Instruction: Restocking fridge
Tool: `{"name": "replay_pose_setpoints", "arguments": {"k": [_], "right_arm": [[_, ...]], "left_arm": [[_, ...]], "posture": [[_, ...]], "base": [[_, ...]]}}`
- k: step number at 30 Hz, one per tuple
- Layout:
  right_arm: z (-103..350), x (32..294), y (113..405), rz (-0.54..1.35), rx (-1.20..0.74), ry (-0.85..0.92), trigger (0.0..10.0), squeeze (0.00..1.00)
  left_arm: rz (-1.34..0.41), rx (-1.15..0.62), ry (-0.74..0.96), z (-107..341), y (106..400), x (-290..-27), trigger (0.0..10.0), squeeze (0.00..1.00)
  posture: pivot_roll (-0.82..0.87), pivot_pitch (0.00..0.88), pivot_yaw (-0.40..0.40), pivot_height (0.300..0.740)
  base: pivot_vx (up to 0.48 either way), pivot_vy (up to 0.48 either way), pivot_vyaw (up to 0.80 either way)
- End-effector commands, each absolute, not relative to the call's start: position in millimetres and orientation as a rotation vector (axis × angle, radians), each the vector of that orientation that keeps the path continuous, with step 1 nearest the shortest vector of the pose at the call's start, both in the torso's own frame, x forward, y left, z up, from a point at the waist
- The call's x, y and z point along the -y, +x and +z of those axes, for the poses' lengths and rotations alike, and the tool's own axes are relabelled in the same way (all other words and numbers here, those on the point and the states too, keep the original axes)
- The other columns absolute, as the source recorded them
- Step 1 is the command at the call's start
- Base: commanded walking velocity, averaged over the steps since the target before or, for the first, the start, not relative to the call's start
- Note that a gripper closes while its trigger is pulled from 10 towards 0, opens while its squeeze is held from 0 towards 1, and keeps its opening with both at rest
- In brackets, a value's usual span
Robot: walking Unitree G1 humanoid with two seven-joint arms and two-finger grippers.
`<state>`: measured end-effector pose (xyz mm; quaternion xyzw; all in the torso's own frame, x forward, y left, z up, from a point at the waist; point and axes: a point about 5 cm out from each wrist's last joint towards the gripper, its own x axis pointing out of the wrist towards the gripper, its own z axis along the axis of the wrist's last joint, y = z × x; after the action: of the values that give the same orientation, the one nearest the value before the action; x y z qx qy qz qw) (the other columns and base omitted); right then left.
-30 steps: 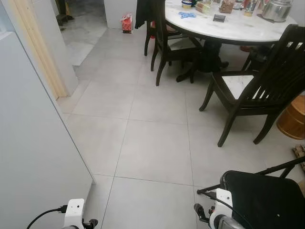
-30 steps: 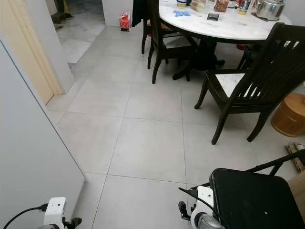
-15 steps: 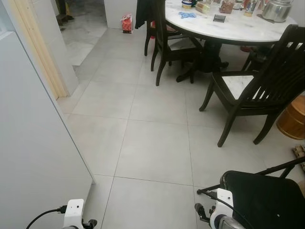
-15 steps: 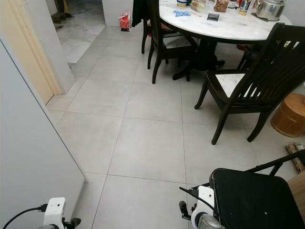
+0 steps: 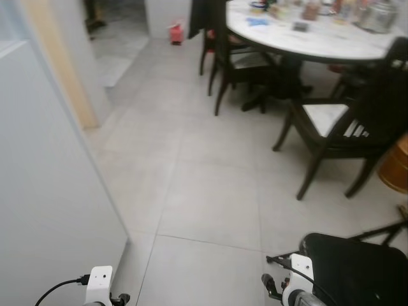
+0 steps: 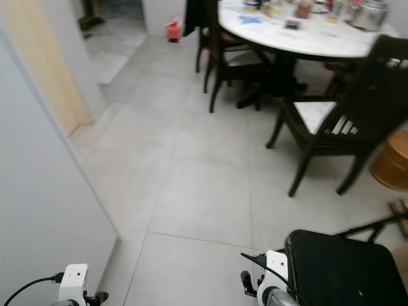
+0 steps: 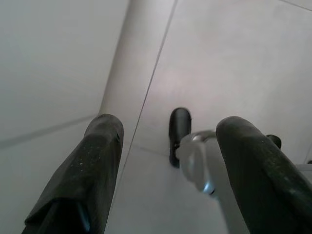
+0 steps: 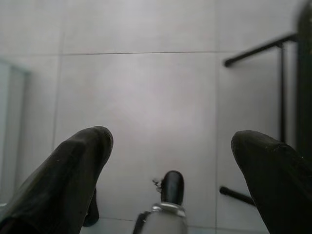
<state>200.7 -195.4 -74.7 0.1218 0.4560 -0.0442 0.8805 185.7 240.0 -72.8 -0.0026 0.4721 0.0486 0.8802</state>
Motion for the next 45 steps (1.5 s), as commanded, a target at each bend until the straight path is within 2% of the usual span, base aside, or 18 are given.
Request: {"name": "replay_pose_setpoints", "arguments": {"k": [1, 45], "right_arm": [[-73.0, 196.1, 203.6, -0.087, -0.937, 0.246, 10.0, 0.0], [-71.4, 197.9, 206.2, -0.062, -0.955, 0.222, 10.0, 0.0]], "left_arm": [[0.103, -1.016, -0.005, -75.9, 179.7, -240.4, 10.0, 0.0], [0.141, -1.02, -0.024, -75.4, 181.7, -240.2, 10.0, 0.0]], "posture": [[0.07, 0.0, -0.04, 0.74], [0.08, 0.0, -0.06, 0.74]], "base": [[0.0, 0.0, 0.8], [0.0, 0.0, 0.8]]}}
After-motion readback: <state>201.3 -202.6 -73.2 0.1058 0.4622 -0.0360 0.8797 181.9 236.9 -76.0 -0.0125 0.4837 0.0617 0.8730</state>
